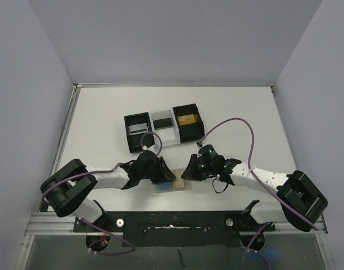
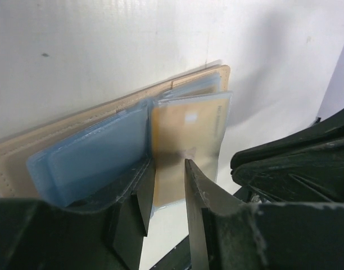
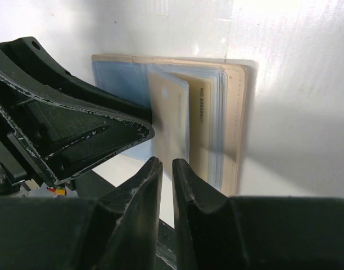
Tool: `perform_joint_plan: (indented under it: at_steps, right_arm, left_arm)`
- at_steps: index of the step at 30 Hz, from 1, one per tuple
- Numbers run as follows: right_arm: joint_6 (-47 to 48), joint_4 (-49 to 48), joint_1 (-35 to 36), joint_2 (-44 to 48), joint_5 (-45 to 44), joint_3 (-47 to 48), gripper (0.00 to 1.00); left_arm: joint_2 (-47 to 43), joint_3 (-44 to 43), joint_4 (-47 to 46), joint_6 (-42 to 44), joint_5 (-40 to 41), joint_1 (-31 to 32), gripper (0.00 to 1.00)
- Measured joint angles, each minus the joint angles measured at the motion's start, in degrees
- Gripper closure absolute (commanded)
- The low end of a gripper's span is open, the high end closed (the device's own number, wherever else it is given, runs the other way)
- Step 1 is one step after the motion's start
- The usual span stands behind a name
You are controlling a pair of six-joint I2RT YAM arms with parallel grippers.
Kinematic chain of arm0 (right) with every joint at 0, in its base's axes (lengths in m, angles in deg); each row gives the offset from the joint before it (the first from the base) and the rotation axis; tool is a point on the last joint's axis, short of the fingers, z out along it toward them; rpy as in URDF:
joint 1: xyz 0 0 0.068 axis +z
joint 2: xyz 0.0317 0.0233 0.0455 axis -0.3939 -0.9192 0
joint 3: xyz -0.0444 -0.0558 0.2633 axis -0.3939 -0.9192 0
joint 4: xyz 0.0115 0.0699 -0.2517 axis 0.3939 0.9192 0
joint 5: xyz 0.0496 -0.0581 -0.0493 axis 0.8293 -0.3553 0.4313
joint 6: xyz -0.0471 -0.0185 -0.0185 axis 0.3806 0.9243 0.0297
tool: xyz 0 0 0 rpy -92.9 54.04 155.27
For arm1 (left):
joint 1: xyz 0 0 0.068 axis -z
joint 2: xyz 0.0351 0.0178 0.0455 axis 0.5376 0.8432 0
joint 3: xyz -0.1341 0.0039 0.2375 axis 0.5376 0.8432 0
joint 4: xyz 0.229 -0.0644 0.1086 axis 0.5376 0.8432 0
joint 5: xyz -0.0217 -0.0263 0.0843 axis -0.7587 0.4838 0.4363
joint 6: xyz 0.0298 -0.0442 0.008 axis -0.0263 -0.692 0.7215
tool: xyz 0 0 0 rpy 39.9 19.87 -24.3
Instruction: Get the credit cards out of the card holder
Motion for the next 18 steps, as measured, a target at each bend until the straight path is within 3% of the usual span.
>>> perform_joint_plan:
  at_steps: [4, 11, 18]
  right_arm:
    - [-0.1, -0.5, 0.0, 0.1, 1.2, 0.0, 0.84]
    - [-0.8, -1.0, 0.0, -0.3, 1.5, 0.1, 0.75]
    - [-0.7, 1.6, 0.1, -5.6, 0.0, 2.7, 0.71]
  left_arm:
    - [-2.4, -0.6, 4.6, 1.5, 2.4, 0.0, 0.69]
    - [-7.7, -1.5, 12.4, 4.1, 6.7, 0.0, 0.63]
    - [-13.7, -3.3, 21.9, 7.3, 12.2, -1.7, 0.59]
